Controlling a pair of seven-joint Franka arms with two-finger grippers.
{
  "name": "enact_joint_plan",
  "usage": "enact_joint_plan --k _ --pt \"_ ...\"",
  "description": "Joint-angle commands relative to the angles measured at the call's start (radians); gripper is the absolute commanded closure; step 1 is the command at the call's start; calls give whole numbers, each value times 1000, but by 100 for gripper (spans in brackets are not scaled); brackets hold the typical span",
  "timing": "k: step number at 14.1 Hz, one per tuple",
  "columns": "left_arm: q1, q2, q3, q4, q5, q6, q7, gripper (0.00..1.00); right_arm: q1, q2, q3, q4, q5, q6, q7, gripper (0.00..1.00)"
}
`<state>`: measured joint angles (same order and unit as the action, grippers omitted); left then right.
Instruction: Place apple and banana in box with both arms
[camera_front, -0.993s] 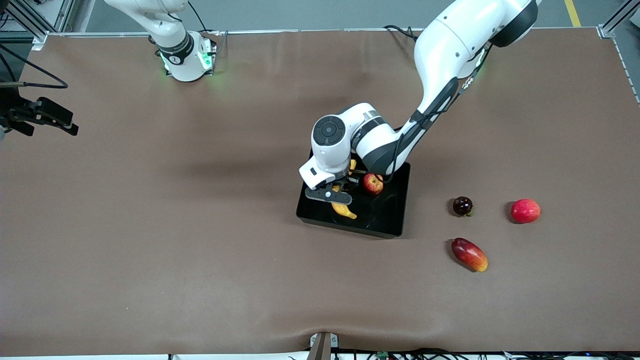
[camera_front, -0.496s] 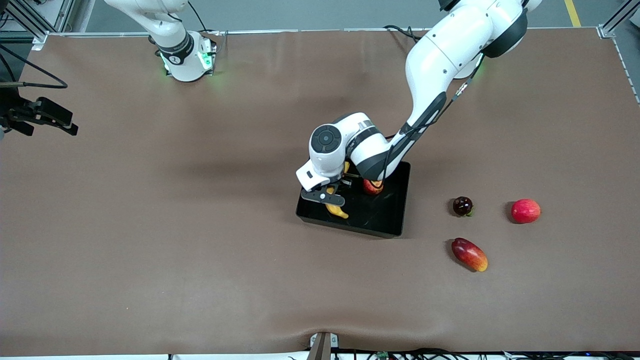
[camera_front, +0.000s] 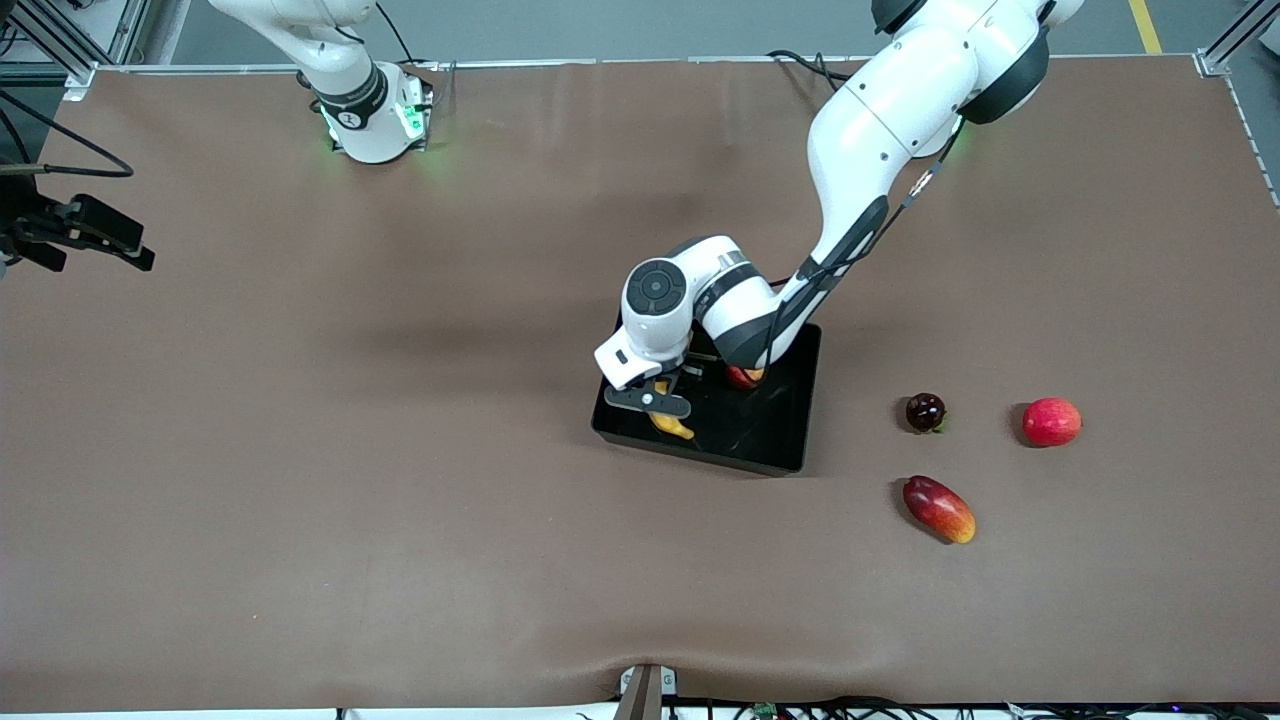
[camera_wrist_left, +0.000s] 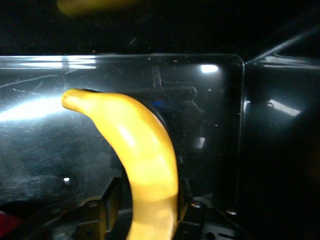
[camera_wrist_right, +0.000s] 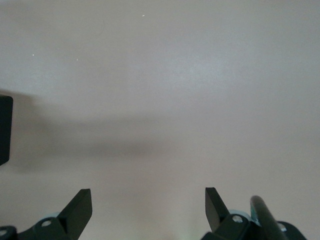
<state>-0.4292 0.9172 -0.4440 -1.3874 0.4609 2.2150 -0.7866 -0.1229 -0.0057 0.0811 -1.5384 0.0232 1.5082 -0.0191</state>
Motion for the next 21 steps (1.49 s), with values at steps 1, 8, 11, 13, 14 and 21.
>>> enact_joint_plan --k 1,8,11,13,14,21 --pt "-2 -33 15 18 4 -3 -14 0 -27 4 14 14 12 -13 -13 0" --pt "121 -289 13 13 -8 -256 1 0 -27 3 14 15 12 -13 -15 0" --pt "151 -389 18 13 -2 -357 -3 0 -26 4 14 15 12 -13 -15 0" --pt "199 -451 16 14 -13 -443 -2 0 -26 3 14 15 12 -13 -15 0" --pt "219 -475 15 14 -11 -498 1 0 -26 4 14 15 12 -11 -15 0" --pt "329 -613 7 11 -105 -577 23 0 -26 4 16 15 12 -11 -15 0"
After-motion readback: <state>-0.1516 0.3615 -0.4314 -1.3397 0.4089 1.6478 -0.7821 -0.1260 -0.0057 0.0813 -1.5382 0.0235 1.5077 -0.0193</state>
